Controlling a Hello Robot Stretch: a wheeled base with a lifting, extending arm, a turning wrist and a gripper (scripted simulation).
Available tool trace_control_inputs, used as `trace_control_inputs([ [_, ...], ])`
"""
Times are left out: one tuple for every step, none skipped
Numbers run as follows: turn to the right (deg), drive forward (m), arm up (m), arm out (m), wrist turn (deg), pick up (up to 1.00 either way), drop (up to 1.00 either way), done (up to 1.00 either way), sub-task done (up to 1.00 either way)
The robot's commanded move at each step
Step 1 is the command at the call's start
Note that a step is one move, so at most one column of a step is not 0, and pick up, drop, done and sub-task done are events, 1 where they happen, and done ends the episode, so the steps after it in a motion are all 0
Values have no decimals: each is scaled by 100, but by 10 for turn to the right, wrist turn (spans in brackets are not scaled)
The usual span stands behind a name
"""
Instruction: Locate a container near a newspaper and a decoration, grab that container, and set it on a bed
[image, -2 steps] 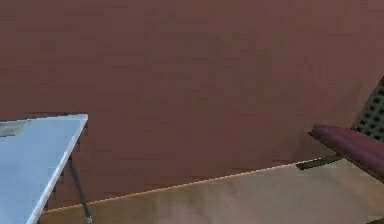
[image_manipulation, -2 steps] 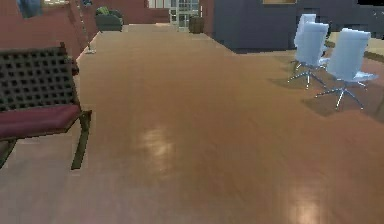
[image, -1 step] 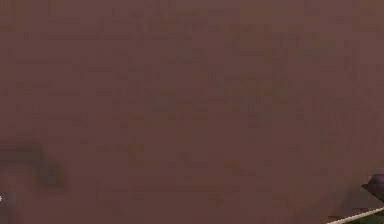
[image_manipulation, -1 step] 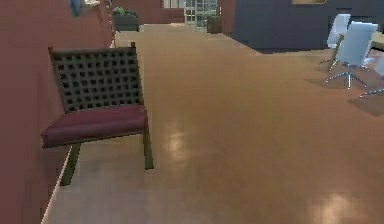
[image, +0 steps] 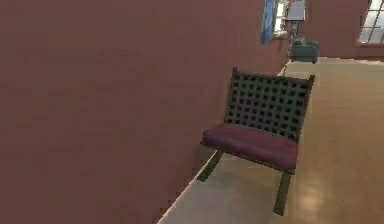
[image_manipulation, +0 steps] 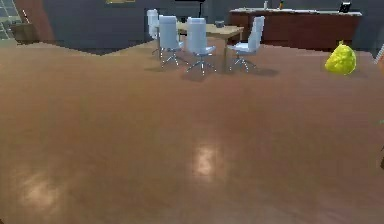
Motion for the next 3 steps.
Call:
trace_control_inputs([
  [450,0,0,0,0,0,0,0,0],
  [450,0,0,0,0,0,0,0,0],
  [390,0,0,0,0,0,0,0,0],
])
